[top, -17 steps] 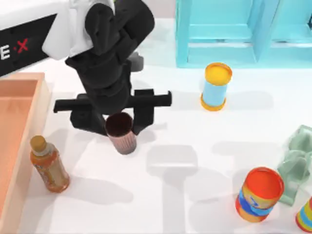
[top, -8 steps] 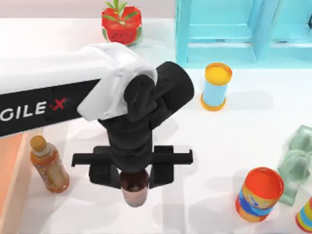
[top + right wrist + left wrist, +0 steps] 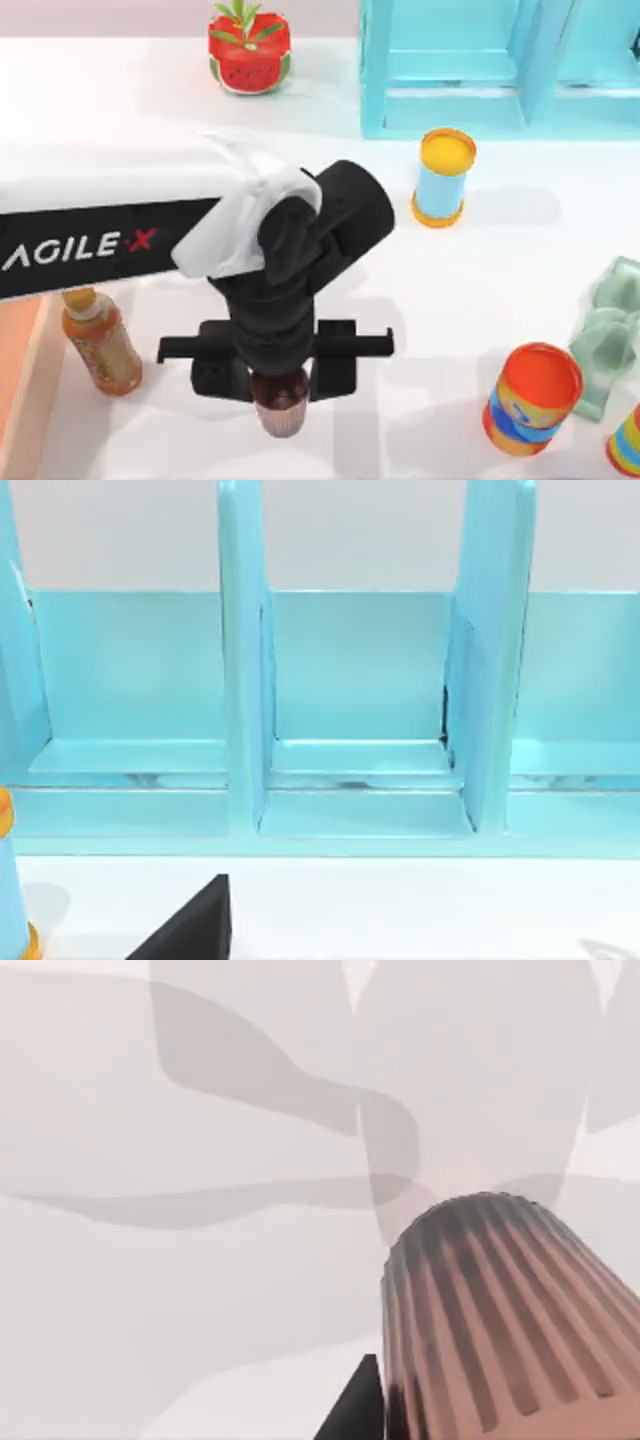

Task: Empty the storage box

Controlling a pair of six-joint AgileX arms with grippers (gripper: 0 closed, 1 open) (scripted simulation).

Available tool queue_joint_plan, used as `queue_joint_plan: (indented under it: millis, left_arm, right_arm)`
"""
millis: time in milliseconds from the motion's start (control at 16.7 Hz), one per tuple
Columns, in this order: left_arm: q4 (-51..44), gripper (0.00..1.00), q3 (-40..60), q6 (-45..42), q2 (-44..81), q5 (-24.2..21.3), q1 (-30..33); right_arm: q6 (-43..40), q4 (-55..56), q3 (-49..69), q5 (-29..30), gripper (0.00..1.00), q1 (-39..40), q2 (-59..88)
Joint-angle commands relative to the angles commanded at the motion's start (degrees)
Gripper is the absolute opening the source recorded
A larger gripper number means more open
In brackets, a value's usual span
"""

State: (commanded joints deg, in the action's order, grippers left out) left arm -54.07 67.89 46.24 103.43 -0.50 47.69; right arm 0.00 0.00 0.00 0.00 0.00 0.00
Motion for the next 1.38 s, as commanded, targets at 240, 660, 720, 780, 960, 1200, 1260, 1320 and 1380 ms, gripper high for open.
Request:
queue_joint_plan:
  millis: [240,660,720,780,960,1200,1260,1320,1380]
  left_arm:
    - [2.1,0.00,-1.7,0.0,0.7,0.0,0.1]
    - [2.1,0.38,-1.7,0.0,0.7,0.0,0.1]
    - [2.1,0.45,-1.7,0.0,0.7,0.0,0.1]
    - [2.1,0.53,-1.7,0.0,0.7,0.0,0.1]
    - [2.1,0.75,-1.7,0.0,0.7,0.0,0.1]
    - [2.1,1.00,-1.7,0.0,0.7,0.0,0.1]
    - [2.1,1.00,-1.7,0.0,0.7,0.0,0.1]
    - [2.1,1.00,-1.7,0.0,0.7,0.0,0.1]
    - [2.1,1.00,-1.7,0.0,0.7,0.0,0.1]
  right_arm:
    - [0.0,0.0,0.0,0.0,1.00,0.0,0.0]
    - [0.0,0.0,0.0,0.0,1.00,0.0,0.0]
    - [0.0,0.0,0.0,0.0,1.00,0.0,0.0]
    - [0.0,0.0,0.0,0.0,1.00,0.0,0.0]
    - [0.0,0.0,0.0,0.0,1.00,0.0,0.0]
    - [0.0,0.0,0.0,0.0,1.00,0.0,0.0]
    - [0.0,0.0,0.0,0.0,1.00,0.0,0.0]
    - [0.0,0.0,0.0,0.0,1.00,0.0,0.0]
    - [0.0,0.0,0.0,0.0,1.00,0.0,0.0]
